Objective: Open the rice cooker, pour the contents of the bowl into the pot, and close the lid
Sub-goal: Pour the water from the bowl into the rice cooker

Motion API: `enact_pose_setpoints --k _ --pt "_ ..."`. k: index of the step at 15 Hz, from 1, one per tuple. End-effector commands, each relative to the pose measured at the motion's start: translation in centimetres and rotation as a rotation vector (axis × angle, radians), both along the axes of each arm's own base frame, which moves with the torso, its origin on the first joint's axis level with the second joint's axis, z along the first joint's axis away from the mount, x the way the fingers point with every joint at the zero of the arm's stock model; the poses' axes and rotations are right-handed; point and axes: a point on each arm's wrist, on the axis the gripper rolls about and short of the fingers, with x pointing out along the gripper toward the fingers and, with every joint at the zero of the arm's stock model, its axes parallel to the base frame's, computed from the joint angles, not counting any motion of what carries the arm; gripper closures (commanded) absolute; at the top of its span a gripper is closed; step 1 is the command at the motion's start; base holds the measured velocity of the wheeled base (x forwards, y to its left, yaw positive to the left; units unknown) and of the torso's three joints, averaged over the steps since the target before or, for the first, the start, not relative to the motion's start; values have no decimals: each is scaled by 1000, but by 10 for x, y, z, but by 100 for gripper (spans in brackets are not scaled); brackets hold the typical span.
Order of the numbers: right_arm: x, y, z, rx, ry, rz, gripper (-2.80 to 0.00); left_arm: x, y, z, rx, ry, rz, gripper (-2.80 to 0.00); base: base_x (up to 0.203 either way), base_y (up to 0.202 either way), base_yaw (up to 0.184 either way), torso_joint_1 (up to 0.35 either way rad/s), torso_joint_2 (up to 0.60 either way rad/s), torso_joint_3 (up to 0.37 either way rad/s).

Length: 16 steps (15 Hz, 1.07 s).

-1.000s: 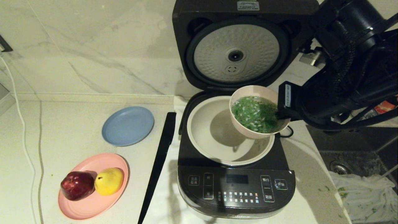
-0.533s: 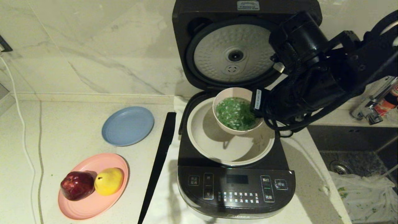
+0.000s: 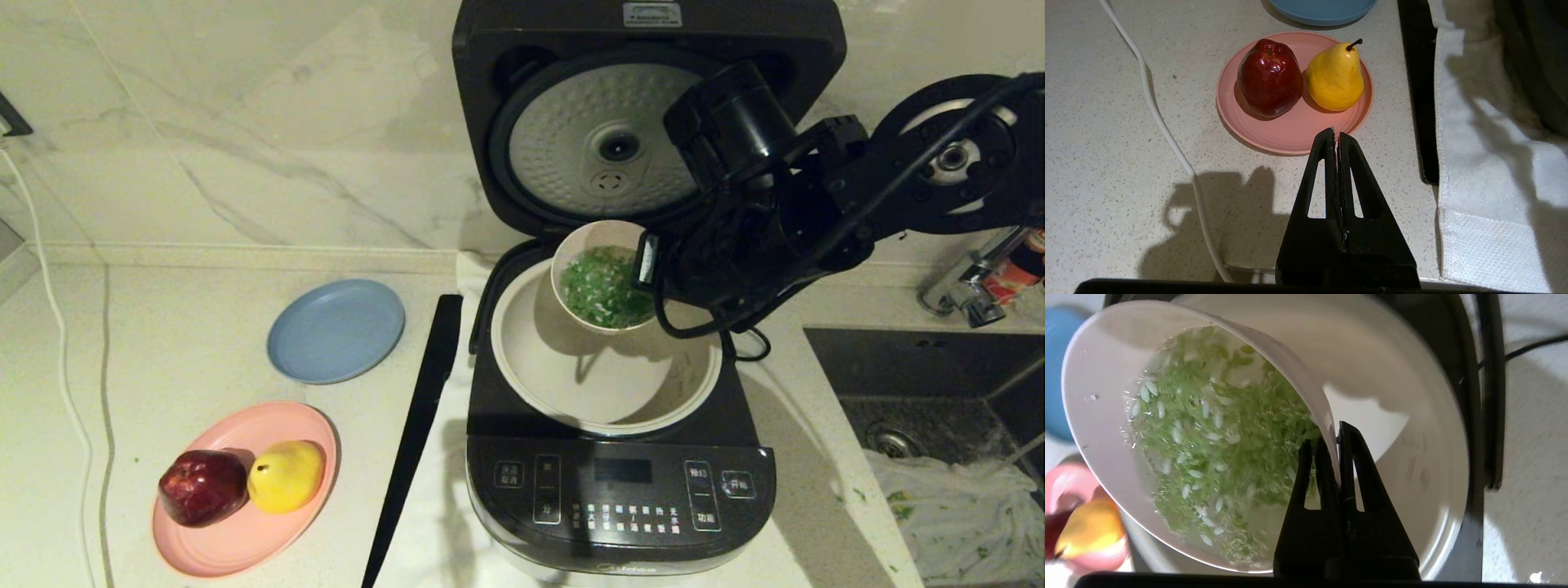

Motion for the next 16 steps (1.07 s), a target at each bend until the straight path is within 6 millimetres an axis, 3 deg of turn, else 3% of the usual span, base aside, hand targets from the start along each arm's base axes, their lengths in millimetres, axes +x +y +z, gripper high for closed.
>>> enact_pose_setpoints --k 1,5,11,16 --pt "2 4 -6 -39 -8 -24 0 0 0 0 0 0 0 0 0 0 0 0 0 0" --pt "2 13 -4 -122 -129 -59 0 0 0 0 0 0 0 0 0 0 0 0 0 0" --pt "-5 14 -29 -204 -299 -52 0 0 0 0 0 0 0 0 0 0 0 0 0 0" --pt "-11 12 -42 -277 -618 -49 0 0 0 0 0 0 0 0 0 0 0 0 0 0"
